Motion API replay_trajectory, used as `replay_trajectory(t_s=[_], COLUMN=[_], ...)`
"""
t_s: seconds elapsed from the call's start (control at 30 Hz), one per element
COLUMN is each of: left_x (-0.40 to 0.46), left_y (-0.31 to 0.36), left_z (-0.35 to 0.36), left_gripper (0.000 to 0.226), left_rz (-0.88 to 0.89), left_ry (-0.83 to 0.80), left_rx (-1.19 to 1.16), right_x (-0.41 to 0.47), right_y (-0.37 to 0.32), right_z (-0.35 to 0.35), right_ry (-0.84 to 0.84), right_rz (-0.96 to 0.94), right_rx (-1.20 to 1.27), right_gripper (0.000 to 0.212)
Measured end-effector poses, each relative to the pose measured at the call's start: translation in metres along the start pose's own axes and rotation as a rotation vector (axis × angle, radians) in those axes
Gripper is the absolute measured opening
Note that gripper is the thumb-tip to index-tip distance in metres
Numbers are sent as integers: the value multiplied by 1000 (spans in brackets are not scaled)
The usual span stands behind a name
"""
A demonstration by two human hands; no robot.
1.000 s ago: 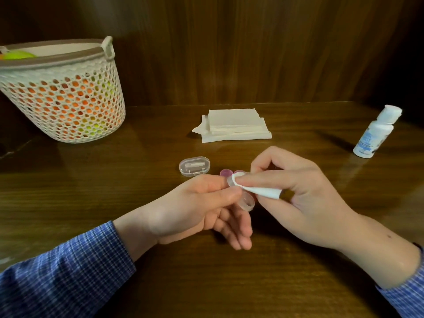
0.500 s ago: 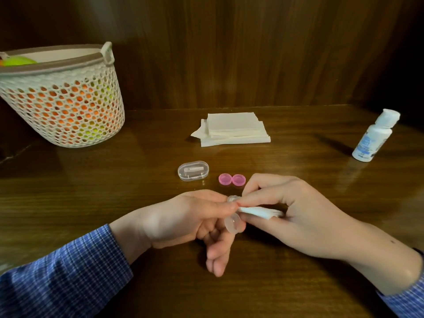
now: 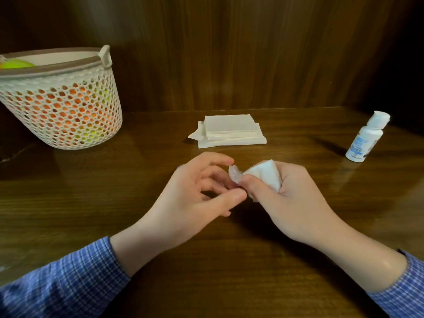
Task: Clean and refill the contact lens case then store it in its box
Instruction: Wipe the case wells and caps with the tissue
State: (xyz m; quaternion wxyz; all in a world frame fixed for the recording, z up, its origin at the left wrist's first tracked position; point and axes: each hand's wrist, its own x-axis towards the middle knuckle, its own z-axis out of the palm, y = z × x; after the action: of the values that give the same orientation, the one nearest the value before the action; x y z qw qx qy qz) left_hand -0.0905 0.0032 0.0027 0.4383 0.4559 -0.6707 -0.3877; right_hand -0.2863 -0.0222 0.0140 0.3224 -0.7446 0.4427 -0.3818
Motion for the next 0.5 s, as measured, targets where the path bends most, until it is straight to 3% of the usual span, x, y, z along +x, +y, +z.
replay_trajectory(t_s=[0.13,0.3,0.5], left_x=[-2,-1,3], left_y=[-3,-5,-3], left_z=[7,7,-7], left_gripper=[28,26,25], left_rz=[57,143,104], left_ry=[96,31,-59], left_rx=[-28,-59,-183], right_x=[0,-2,-2], right_y=[1,1,1], right_z=[6,3,-5], right_ry=[-13,-28,-148], right_rz=[13,-92,-131], right_rx=[-25,40,149], right_gripper=[26,14,16])
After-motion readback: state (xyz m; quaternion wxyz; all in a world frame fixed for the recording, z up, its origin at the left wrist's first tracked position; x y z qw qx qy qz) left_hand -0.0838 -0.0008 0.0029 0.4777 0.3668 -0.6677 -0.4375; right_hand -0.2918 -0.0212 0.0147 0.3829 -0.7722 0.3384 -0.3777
